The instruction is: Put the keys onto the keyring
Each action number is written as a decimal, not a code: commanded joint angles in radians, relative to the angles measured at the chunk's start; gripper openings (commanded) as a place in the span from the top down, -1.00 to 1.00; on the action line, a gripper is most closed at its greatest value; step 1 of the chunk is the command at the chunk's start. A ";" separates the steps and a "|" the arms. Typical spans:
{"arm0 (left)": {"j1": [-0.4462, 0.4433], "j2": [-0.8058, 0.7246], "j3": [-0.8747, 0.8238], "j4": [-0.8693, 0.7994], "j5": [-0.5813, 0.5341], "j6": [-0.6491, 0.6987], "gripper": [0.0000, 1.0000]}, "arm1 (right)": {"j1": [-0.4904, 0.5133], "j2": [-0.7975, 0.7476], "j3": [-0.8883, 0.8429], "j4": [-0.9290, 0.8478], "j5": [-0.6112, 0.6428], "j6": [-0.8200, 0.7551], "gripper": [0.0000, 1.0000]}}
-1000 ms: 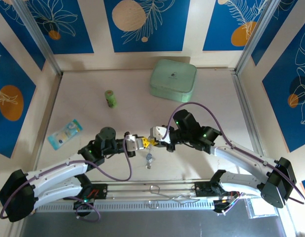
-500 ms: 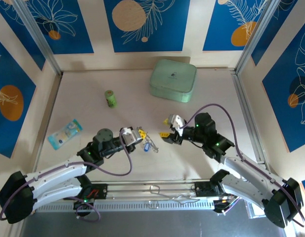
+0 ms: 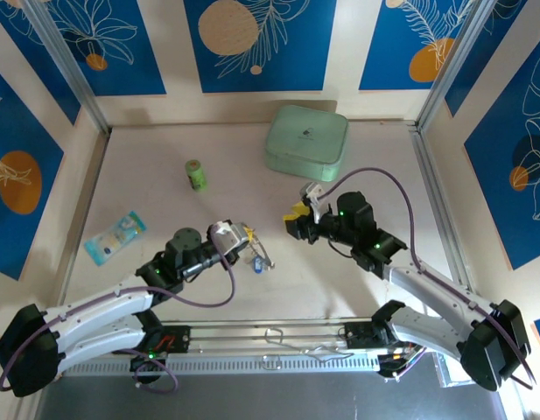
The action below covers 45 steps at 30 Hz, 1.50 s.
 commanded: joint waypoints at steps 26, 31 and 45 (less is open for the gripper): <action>0.230 -0.049 -0.003 0.079 -0.458 -0.221 1.00 | 0.510 1.061 0.335 0.651 0.053 -0.166 0.18; 0.231 -0.046 -0.012 0.110 -0.459 -0.217 1.00 | 0.506 1.173 0.425 0.667 0.001 -0.150 0.20; 0.232 -0.046 -0.011 0.112 -0.444 -0.203 1.00 | 0.494 1.248 0.510 0.621 -0.024 -0.120 0.56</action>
